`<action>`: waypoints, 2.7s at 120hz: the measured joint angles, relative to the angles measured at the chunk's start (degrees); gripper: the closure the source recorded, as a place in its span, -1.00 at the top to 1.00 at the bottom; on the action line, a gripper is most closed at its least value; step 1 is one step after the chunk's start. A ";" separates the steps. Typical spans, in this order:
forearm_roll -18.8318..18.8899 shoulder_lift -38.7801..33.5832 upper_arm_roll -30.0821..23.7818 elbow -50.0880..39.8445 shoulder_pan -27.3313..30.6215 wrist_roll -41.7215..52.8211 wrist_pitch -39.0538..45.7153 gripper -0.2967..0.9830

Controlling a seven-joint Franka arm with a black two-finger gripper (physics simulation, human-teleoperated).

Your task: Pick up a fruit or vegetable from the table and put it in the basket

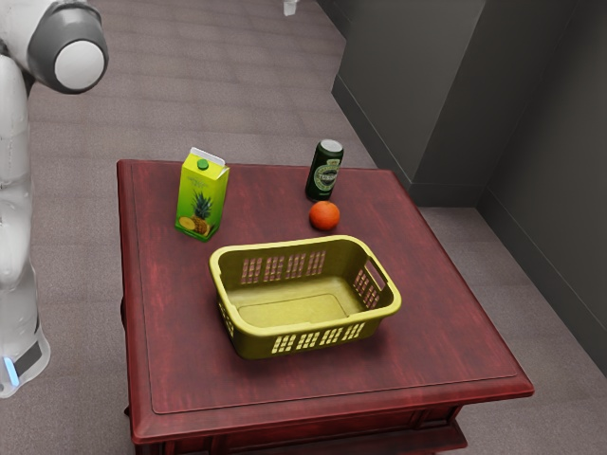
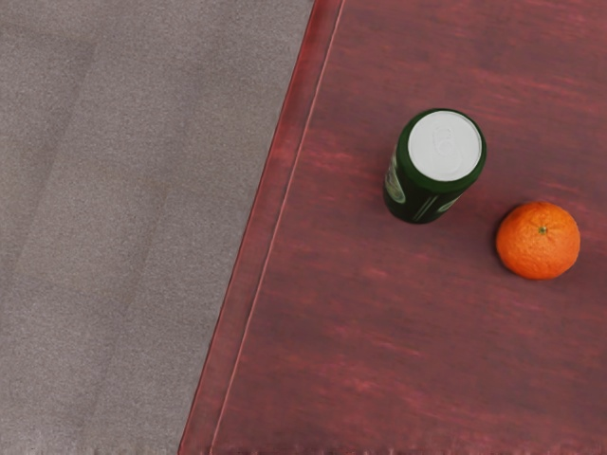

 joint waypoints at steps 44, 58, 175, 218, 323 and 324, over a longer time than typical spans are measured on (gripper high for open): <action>-2.09 1.50 -5.90 -2.92 -10.66 -1.26 -1.34 0.53; -1.77 -13.63 -5.78 -26.55 -14.40 -2.31 5.85 0.53; -1.67 -12.35 -17.13 -53.93 -2.88 -7.93 36.02 0.54; -2.57 -6.89 -17.17 -53.30 -4.77 -8.79 40.58 0.54; -2.71 1.47 -17.16 -48.11 0.94 -10.49 45.77 0.54; -2.71 1.50 -17.16 -48.11 0.84 -10.50 45.78 0.54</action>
